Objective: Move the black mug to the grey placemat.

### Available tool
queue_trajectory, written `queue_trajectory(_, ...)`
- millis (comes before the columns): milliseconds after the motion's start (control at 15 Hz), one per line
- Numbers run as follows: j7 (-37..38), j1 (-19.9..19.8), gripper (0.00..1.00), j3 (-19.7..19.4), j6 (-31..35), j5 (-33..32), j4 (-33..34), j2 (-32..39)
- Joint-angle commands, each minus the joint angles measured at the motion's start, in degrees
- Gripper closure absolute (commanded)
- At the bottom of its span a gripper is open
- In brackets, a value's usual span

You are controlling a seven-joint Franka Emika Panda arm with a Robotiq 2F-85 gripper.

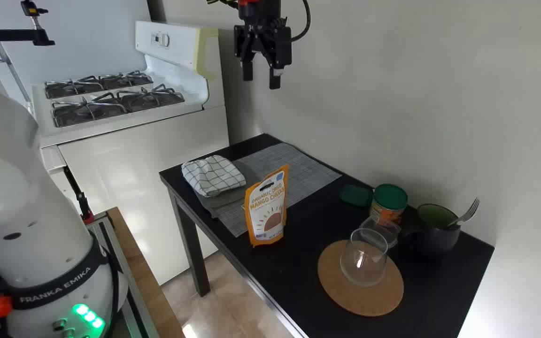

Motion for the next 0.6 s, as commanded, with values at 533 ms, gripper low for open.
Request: queue_trajectory(533, 0.1, 0.4, 0.00, -0.3, -0.2, -0.1, 0.1, 0.0)
